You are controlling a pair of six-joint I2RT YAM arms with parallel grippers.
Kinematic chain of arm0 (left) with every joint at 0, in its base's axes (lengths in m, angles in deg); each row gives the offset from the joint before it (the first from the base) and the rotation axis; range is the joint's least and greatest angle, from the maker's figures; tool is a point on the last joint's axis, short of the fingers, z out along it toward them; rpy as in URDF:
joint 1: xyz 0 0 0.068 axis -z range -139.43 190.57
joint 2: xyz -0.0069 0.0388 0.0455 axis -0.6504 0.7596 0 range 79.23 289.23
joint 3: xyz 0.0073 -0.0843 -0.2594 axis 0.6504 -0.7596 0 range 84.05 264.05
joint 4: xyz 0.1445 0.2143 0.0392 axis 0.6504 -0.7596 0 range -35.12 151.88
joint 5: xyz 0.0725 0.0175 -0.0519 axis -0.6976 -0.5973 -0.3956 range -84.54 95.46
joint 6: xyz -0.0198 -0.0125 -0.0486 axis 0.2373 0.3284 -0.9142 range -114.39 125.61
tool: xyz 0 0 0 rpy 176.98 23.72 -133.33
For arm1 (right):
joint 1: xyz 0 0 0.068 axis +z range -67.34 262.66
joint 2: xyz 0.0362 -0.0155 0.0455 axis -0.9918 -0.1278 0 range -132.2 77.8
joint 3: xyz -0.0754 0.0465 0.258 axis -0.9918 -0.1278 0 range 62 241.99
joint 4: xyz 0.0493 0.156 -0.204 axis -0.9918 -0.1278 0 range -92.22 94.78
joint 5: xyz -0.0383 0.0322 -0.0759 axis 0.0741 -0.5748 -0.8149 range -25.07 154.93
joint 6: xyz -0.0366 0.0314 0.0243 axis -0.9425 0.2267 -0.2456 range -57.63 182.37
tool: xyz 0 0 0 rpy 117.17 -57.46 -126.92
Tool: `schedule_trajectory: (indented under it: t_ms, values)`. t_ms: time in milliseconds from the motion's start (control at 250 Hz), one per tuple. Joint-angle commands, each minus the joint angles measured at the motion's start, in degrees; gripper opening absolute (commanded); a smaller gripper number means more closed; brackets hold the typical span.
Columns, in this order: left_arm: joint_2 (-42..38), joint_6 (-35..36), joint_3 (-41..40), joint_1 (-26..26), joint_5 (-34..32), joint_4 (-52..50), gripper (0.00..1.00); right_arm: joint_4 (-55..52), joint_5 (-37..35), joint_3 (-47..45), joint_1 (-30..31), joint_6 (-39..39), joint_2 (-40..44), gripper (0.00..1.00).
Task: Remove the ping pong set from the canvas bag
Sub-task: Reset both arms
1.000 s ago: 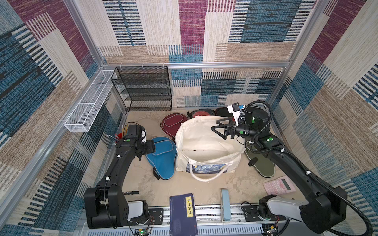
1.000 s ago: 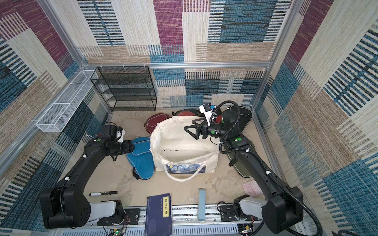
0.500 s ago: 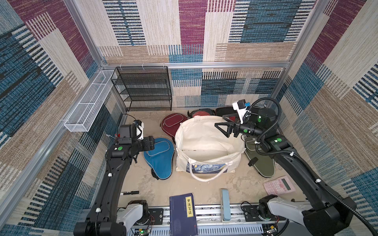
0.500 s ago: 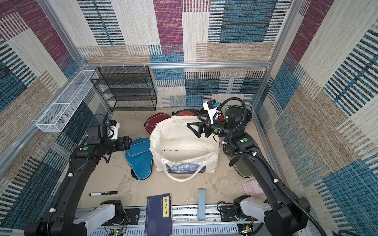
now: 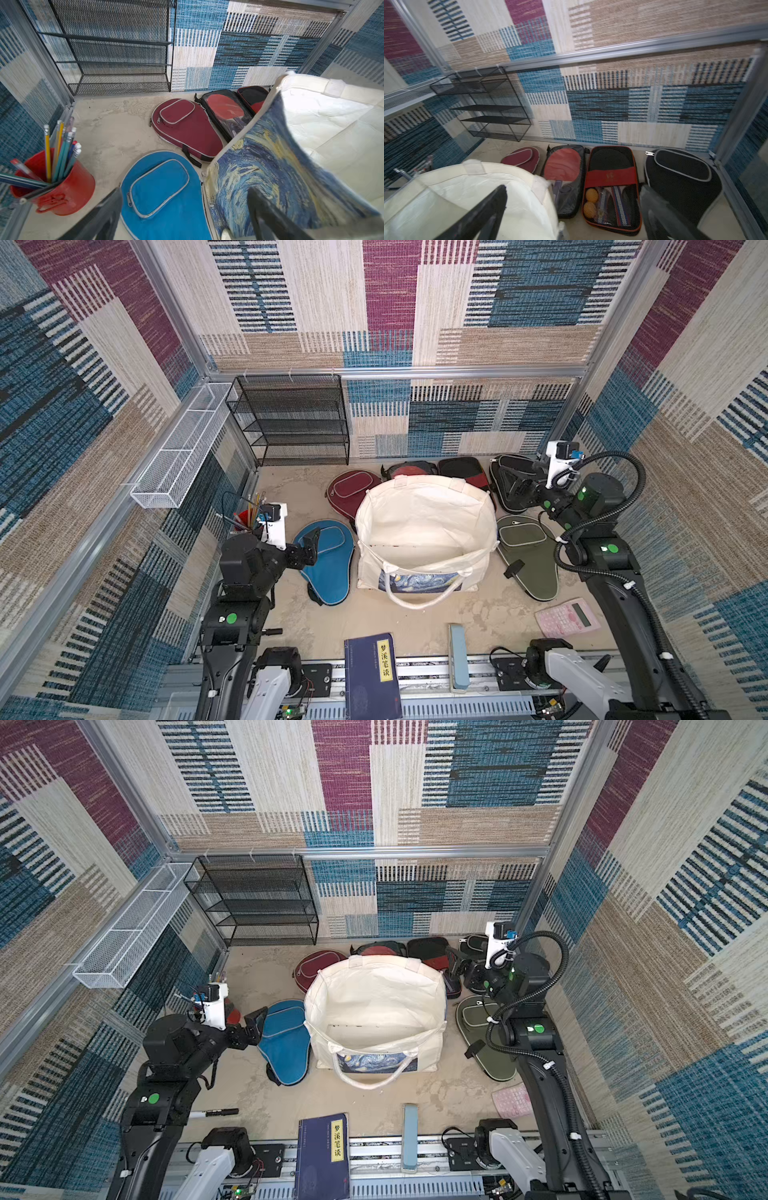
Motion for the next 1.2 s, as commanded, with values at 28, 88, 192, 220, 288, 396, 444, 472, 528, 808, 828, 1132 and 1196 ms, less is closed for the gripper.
schedule_trajectory:
  t_ms: [28,88,192,220,288,396,444,472,528,808,828,1132,1196]
  values:
    - [1.72,-6.66,-6.2,0.56,-3.81,12.04,1.0,4.66,-5.19,-5.45,-3.67,3.12,0.47,0.99]
    - [3.85,-7.52,-8.85,1.15,-6.05,16.34,1.0,7.15,-6.59,-8.55,-4.67,3.71,0.32,0.99]
    - [9.91,-7.82,-9.96,2.58,-9.84,19.85,1.0,13.39,-10.31,-15.43,-5.13,4.13,0.03,0.99]
    - [11.75,-7.57,-9.89,3.39,-11.44,20.46,1.0,15.44,-11.35,-17.54,-5.14,4.42,0.11,0.99]
    - [16.45,-6.04,-10.33,5.63,-14.22,23.54,1.0,22.37,-12.59,-23.62,-5.16,4.88,0.51,0.99]
    - [22.35,-3.94,-11.52,8.45,-17.75,29.02,1.0,34.43,-13.44,-32.38,-5.18,5.23,0.85,0.99]
    - [24.14,-3.25,-12.66,8.93,-18.5,31.78,1.0,39.4,-14.62,-35.82,-5.21,5.18,0.56,0.99]
    - [24.83,-2.98,-13.47,8.99,-18.69,33.41,1.0,41.57,-15.23,-37.36,-5.22,5.06,0.21,0.99]
    - [25.82,-2.41,-15.98,9.02,-19.52,38.01,1.0,45.18,-16.31,-39.91,-5.21,4.09,-1.1,0.99]
    - [32.67,3.49,-23.33,8.78,-25.92,55.64,0.99,61.06,-19.96,-47.45,-5.14,1.1,-7.05,0.99]
    - [33.87,3.66,-23.74,8.78,-26.04,56.62,0.99,62.22,-19.85,-47.89,-5.13,0.84,-7.47,0.99]
    - [45.07,10.41,-19.6,7.74,-27.38,64.18,0.99,80.34,-17.62,-50.86,-3.96,-2.89,-18.25,0.99]
    - [48.67,8.53,-21.07,5.41,-26.73,70.87,0.99,83.95,-17.64,-50.84,-3.46,-2.96,-21.79,0.99]
